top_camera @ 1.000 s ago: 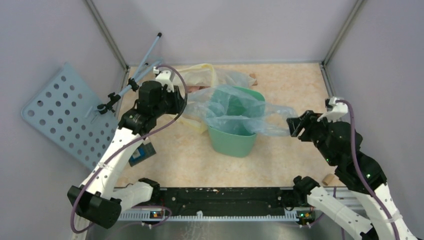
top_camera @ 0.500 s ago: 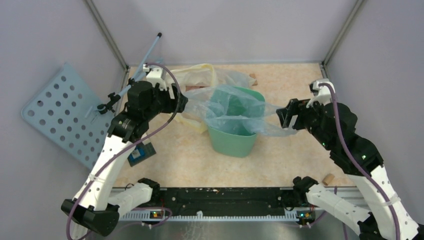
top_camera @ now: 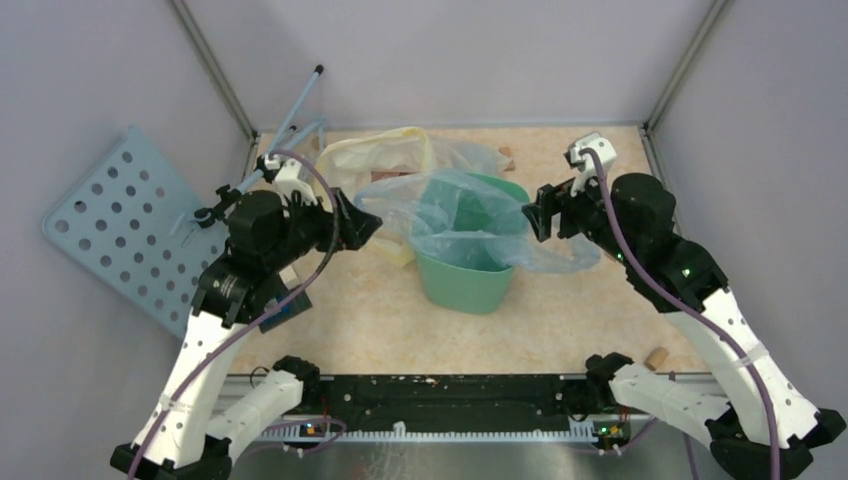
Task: Put the trash bags into the trash bin
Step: Place the trash bag in the trash bin.
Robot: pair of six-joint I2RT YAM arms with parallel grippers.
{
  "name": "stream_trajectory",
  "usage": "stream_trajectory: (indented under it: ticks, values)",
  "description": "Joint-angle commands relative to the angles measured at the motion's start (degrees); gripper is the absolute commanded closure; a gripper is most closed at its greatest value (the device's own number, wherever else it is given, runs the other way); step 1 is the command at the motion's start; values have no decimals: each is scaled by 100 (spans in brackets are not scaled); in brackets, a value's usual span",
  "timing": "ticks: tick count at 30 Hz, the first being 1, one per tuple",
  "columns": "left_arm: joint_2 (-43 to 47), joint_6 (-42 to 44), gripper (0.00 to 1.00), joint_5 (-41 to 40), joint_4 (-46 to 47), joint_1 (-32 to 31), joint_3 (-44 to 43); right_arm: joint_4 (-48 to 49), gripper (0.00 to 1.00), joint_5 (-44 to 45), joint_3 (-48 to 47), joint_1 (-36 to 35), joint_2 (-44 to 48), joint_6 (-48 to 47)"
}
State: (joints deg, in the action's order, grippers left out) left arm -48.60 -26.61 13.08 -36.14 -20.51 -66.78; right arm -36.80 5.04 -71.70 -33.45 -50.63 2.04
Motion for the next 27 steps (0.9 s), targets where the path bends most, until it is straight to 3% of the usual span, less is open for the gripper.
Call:
stream_trajectory:
  ticks: [1, 4, 6, 9, 13, 18, 27]
  values:
    - [436, -1397, 15, 1608, 680, 21, 612, 718, 26, -758, -204, 32, -236, -609]
    - [494, -2105, 22, 2348, 1100, 11, 823, 796, 31, -1026, -251, 32, -532, -678]
    - [521, -2403, 25, 2211, 1072, -4, 799, 808, 37, -1129, -301, 32, -723, -687]
    - [803, -3178, 24, 1603, 1285, -54, 995, 862, 37, -1334, -298, 32, -828, -735]
    - [1042, -3723, 23, 764, 1121, -58, 1311, 982, 33, -897, -241, 32, -861, -767]
    - [677, -4115, 23, 1252, 1311, -130, 1603, 110, 29, -1059, -966, 36, -1431, -993]
    - [301, -4461, 21, 263, 1512, -1174, 1604, -708, 25, -1030, -1663, 38, -2308, -1370]
